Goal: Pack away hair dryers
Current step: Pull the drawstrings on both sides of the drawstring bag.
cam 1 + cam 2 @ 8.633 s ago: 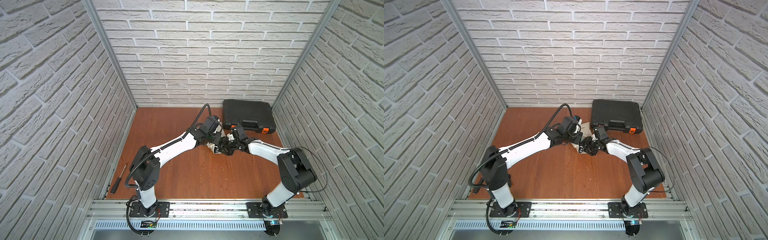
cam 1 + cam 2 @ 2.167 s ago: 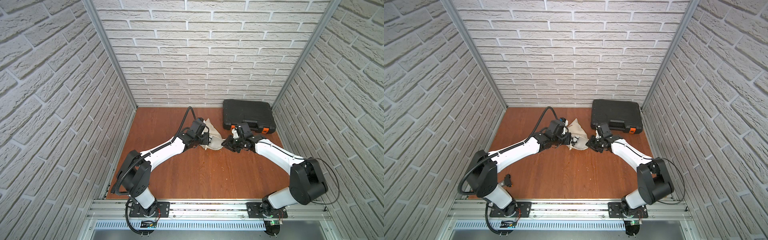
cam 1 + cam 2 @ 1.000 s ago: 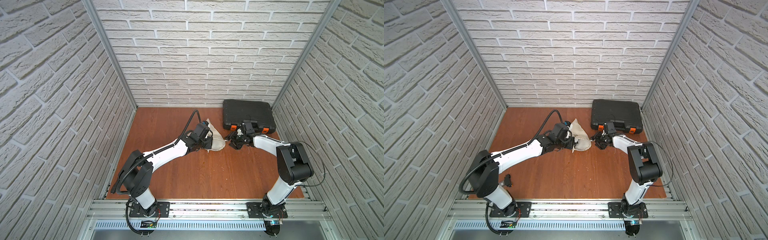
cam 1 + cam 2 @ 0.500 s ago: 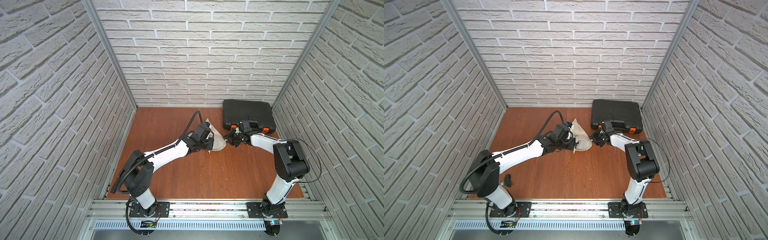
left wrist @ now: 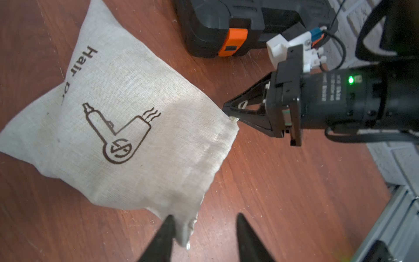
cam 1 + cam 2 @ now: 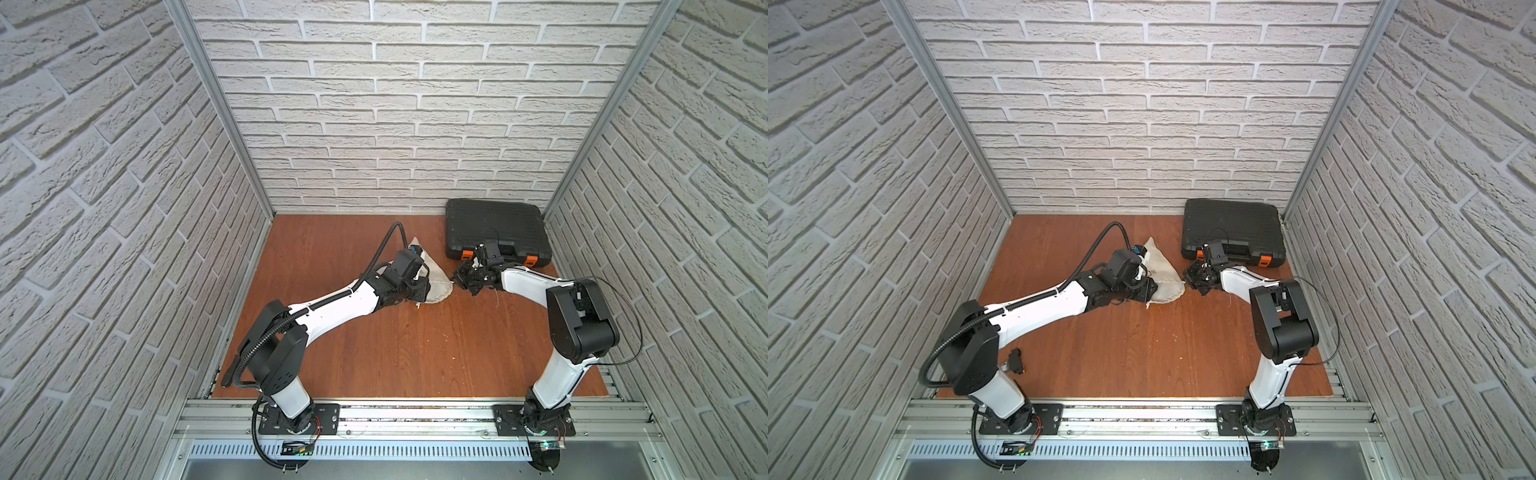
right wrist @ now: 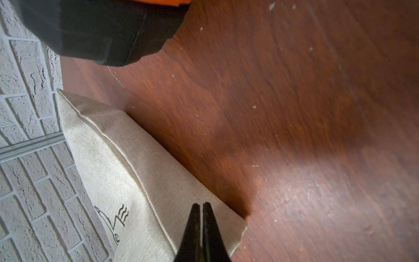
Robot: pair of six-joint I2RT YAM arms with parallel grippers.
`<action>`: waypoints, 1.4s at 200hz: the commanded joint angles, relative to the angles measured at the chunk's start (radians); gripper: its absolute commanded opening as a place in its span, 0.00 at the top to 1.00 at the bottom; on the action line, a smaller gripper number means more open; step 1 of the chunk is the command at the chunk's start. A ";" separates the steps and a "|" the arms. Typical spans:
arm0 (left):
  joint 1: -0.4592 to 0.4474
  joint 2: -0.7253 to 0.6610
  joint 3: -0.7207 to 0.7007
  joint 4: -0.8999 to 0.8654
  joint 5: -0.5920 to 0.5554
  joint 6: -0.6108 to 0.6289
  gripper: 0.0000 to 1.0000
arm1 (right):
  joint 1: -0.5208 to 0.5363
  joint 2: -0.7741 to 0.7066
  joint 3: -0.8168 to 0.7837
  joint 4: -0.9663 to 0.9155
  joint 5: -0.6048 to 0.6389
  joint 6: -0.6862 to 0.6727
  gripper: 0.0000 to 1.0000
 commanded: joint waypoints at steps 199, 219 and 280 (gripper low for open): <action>-0.121 0.056 -0.093 -0.049 -0.216 0.189 0.35 | -0.014 -0.018 -0.013 0.018 -0.012 0.012 0.98; -0.122 0.085 -0.088 -0.041 -0.248 0.197 0.39 | -0.013 -0.017 -0.015 0.019 -0.015 0.012 0.97; -0.121 0.143 -0.073 -0.018 -0.286 0.240 0.50 | -0.014 -0.011 -0.012 0.030 -0.023 0.019 0.97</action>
